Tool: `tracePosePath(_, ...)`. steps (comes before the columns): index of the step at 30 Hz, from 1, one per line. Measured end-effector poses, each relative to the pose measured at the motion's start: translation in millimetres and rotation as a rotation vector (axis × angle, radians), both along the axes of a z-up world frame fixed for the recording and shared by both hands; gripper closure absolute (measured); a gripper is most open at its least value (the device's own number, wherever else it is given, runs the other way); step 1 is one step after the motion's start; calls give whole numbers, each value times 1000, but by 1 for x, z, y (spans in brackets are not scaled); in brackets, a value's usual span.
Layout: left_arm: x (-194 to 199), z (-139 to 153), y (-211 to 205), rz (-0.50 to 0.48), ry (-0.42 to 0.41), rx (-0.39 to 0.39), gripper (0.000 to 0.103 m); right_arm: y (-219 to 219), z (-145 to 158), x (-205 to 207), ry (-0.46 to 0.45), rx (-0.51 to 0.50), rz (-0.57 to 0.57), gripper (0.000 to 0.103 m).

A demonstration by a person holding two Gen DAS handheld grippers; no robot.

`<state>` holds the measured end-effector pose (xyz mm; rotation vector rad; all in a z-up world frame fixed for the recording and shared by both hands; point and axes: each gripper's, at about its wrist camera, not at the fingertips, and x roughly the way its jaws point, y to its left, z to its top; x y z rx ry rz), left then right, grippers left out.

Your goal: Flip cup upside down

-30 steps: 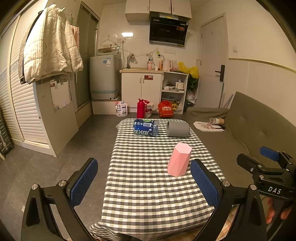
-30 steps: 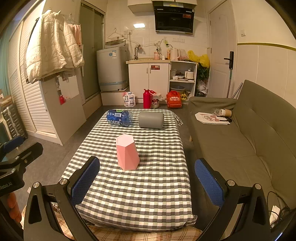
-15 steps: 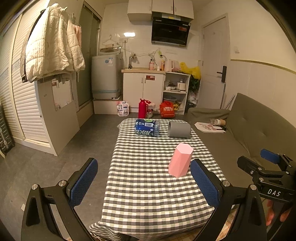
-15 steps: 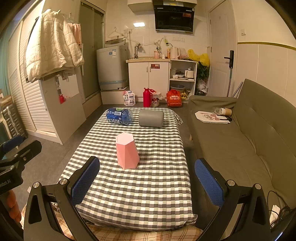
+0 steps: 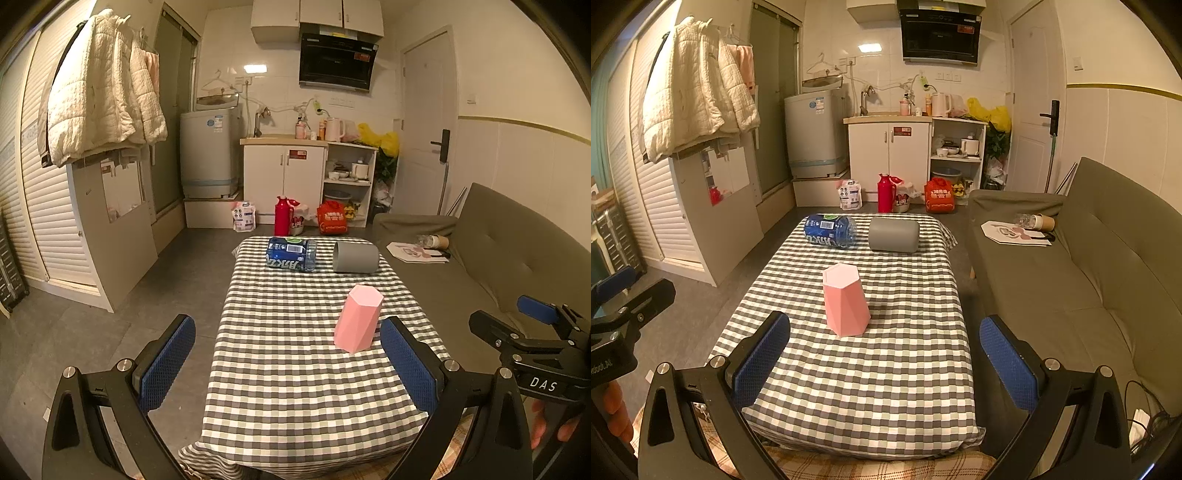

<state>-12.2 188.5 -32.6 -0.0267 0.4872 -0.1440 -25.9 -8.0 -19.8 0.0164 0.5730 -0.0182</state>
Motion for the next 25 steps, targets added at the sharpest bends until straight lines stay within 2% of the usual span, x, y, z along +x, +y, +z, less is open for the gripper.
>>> tracePosePath(25, 0, -1, -5, -5, -2, 16, 0, 1, -5, 2, 12, -1, 5, 0)
